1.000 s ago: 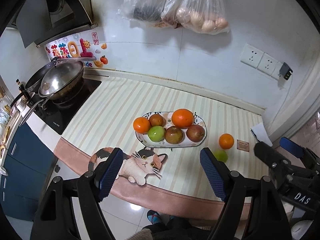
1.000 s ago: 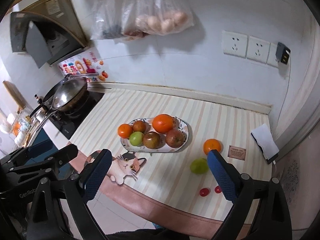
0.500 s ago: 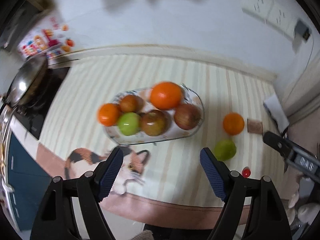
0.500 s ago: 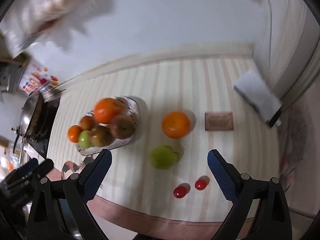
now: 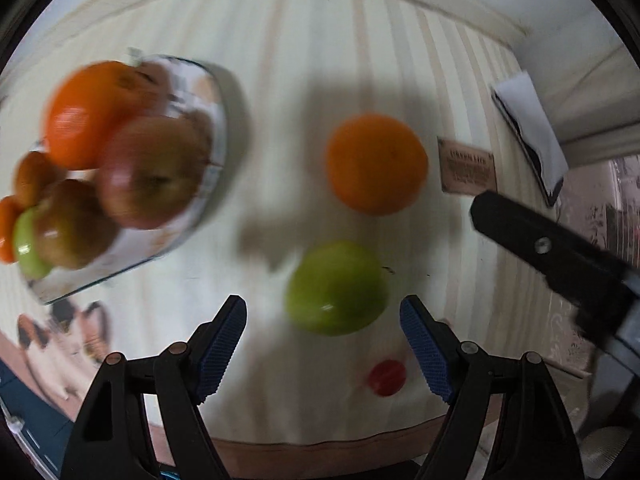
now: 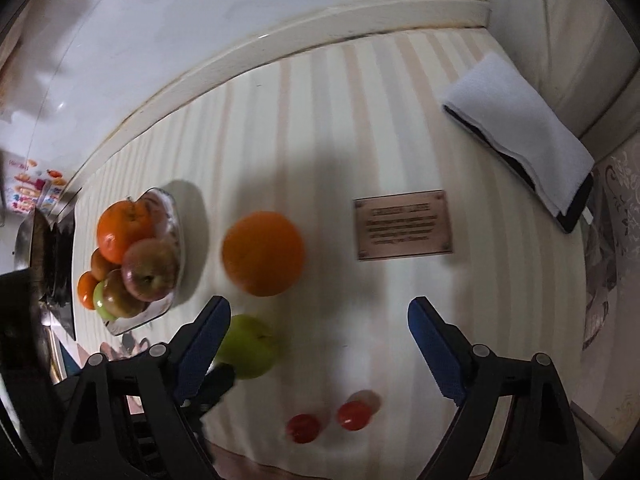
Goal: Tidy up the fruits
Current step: 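Grasp the green apple with the left tool while the right tool grasps the tangerine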
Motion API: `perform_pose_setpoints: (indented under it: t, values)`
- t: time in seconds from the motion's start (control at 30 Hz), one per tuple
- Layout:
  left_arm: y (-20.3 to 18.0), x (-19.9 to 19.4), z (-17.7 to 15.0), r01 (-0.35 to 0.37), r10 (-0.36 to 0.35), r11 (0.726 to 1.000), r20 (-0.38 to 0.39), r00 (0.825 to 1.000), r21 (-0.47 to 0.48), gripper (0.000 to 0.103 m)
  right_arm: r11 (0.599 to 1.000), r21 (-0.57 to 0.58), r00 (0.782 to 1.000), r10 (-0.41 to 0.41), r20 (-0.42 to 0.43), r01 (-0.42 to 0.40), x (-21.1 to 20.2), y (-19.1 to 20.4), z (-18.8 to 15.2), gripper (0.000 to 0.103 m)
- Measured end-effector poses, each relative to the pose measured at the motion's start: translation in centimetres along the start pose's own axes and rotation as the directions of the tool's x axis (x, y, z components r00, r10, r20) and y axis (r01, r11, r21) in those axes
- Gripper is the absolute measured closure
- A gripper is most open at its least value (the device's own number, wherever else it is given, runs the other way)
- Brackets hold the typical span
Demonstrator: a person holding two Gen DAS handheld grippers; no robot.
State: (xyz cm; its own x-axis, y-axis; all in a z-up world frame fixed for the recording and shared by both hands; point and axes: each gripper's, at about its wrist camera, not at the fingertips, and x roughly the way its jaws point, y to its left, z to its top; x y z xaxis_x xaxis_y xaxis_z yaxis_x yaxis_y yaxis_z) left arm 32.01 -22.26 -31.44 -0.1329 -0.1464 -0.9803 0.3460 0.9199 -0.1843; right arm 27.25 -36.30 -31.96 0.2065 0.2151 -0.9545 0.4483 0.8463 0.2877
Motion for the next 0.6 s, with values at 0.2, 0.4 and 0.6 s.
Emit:
perform_pose_setpoints:
  t: [0.2,0.4,0.6]
  values:
    - [-0.3,2.3,0.9,0.010,-0.010,1.000,0.006,1.000,-0.029,0.042,0.999,0.028,1.000,-0.022,-0.020,0.022,1.3,-1.7,0.5,0.012]
    - [2.2,0.6,-0.4,-0.053,0.057,0.996,0.055,0.997,-0.068,0.042,1.000,0.011,1.000,0.004,-0.020,-0.004,1.9,-0.5,1.2,0.012]
    - [7.1,-1.7,-3.6,-0.088,0.097,0.984,0.054,0.994,-0.157,0.042,0.997,-0.053,0.997,0.057,-0.045,-0.059,3.9,4.0,2.6,0.012]
